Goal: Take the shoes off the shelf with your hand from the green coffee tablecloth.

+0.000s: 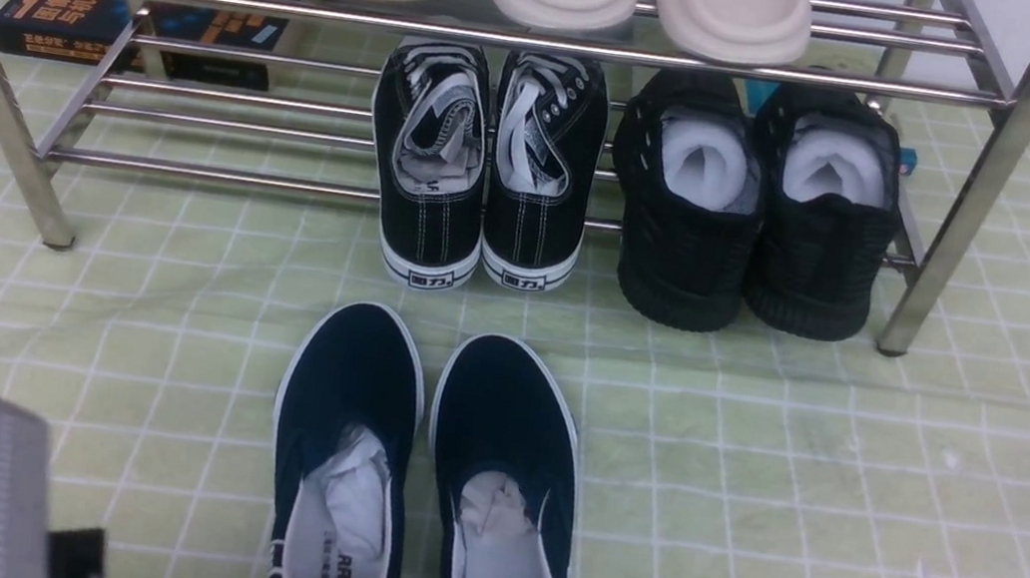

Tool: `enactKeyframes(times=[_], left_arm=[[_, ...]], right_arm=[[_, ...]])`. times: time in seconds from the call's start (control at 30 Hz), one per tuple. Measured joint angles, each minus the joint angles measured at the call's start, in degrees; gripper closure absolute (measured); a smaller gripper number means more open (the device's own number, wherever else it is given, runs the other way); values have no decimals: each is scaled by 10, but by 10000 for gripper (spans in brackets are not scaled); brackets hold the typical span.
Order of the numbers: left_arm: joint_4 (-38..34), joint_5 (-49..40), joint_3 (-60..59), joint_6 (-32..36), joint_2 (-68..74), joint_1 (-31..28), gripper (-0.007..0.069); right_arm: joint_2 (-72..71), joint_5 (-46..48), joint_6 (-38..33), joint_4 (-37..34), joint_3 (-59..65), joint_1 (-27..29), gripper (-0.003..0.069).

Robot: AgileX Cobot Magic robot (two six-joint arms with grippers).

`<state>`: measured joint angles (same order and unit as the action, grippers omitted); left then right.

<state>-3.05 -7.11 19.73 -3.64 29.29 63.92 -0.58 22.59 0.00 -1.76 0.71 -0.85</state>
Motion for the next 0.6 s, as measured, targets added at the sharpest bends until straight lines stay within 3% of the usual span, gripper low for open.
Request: enactKeyframes(times=[0.1,0.17,0.2,0.27,0.33,0.4,0.47,0.6], left_arm=[[18,-1,-20,-6,-29,-49,551],[37,-1,-37,-11,-56,-104,551],[58,-1,-56,-18,-85,-158,551],[69,-1,-63,-20,-101,-184,550],[90,-1,-91,-22,-150,-280,547],[94,-2,-101,-23,-168,-315,545],[95,-8,-127,-32,-215,-400,542],[95,-37,-165,-81,-281,-500,538]], right_arm=[[0,0,0,0,0,0,420],[0,0,0,0,0,0,420],[0,0,0,0,0,0,420],[0,0,0,0,0,0,420],[0,0,0,0,0,0,420],[0,0,0,0,0,0,420],[0,0,0,0,0,0,420],[0,0,0,0,0,0,420]])
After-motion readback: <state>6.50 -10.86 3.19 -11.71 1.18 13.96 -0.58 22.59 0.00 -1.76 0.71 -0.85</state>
